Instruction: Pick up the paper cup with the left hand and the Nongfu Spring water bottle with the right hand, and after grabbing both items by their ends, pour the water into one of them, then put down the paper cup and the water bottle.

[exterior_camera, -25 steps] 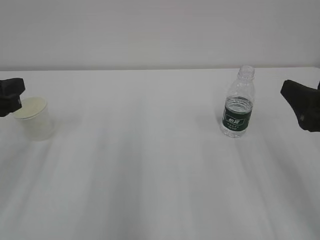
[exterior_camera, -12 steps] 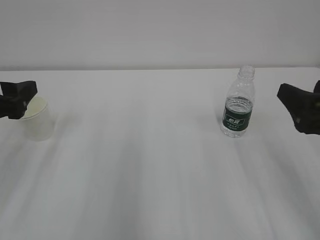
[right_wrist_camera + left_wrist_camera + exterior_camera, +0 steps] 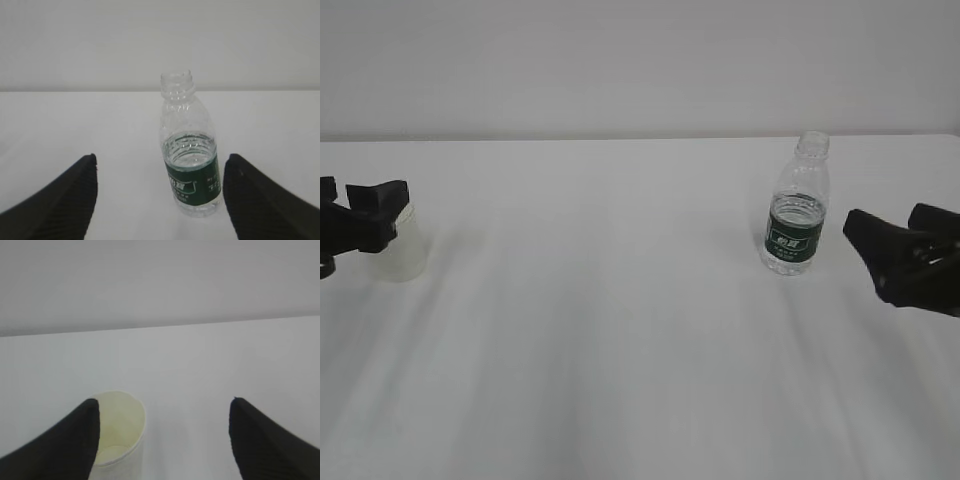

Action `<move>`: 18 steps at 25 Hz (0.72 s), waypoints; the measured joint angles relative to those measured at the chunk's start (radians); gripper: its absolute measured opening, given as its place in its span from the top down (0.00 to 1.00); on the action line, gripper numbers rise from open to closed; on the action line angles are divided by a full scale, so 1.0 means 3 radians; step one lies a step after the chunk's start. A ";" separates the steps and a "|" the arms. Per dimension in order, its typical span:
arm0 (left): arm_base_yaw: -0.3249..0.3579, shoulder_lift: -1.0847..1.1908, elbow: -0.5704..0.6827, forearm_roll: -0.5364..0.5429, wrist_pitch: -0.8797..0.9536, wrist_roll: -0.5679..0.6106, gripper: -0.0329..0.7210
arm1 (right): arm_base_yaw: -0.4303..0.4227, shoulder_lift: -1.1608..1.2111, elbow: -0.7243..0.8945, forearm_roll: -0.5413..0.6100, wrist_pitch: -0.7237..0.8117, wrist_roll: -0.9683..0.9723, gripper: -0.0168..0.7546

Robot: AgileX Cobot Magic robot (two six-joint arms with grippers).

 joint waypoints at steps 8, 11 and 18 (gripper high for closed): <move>0.0000 0.0350 0.0552 0.0000 -0.1235 0.0000 0.19 | 0.0000 0.0865 0.0001 0.0026 -0.0497 0.0043 0.22; 0.0000 0.0497 0.0637 0.0000 -0.1350 0.0000 0.19 | 0.0000 0.0899 -0.0004 0.0026 -0.0514 0.0048 0.22; 0.0000 0.0820 0.0659 0.0102 -0.1393 -0.0145 0.22 | 0.0000 0.0913 -0.0084 0.0034 -0.0546 -0.0023 0.22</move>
